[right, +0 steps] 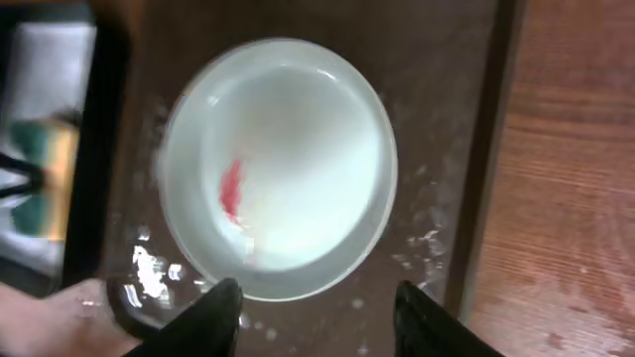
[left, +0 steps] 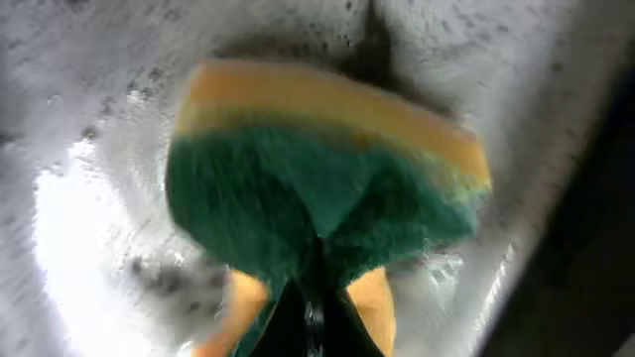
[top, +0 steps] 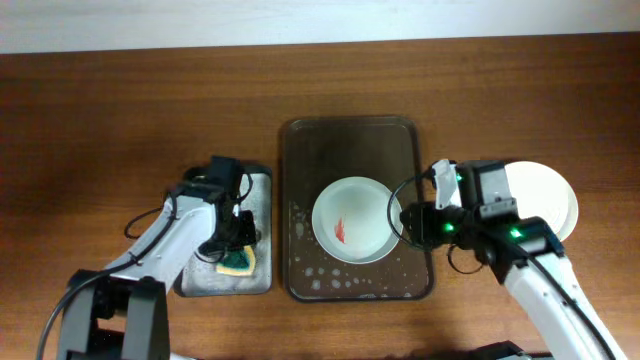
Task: Clean dirty plates on tray and stack at the side
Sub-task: 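Grasp the sponge with the left gripper and bring it toward the plate, then scrub the held plate with the sponge in the left gripper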
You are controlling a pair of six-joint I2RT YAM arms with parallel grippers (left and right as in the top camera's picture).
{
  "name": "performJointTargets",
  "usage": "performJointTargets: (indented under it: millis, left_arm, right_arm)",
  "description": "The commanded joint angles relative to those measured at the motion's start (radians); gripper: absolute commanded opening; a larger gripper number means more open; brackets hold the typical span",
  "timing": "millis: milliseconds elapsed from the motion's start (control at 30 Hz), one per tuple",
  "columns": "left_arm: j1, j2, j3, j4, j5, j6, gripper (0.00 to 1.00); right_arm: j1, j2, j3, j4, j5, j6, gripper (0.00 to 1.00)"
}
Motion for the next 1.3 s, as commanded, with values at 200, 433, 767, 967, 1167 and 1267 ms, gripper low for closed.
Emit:
performJointTargets:
  millis: [200, 433, 767, 967, 1167, 1267]
  left_arm:
    - [-0.108, -0.117, 0.319, -0.102, 0.154, 0.016, 0.0]
    - [-0.294, -0.024, 0.312, 0.114, 0.155, -0.089, 0.0]
    - [-0.442, 0.337, 0.312, 0.39, 0.376, -0.284, 0.0]
    - [-0.42, 0.435, 0.318, 0.241, 0.129, -0.273, 0.0]
    - [-0.408, 0.394, 0.447, -0.074, -0.301, -0.239, 0.0]
    - [-0.408, 0.394, 0.465, -0.051, -0.259, -0.216, 0.0]
  right_arm:
    - [-0.003, 0.45, 0.013, 0.219, 0.06, 0.008, 0.31]
    - [-0.003, 0.558, 0.013, 0.309, 0.064, 0.082, 0.04]
    - [-0.003, 0.558, 0.013, 0.258, 0.138, 0.149, 0.04]
    - [-0.003, 0.558, 0.013, 0.235, 0.138, 0.15, 0.04]
    - [-0.004, 0.558, 0.013, 0.23, 0.138, 0.274, 0.04]
    - [-0.004, 0.558, 0.013, 0.227, 0.134, 0.273, 0.04]
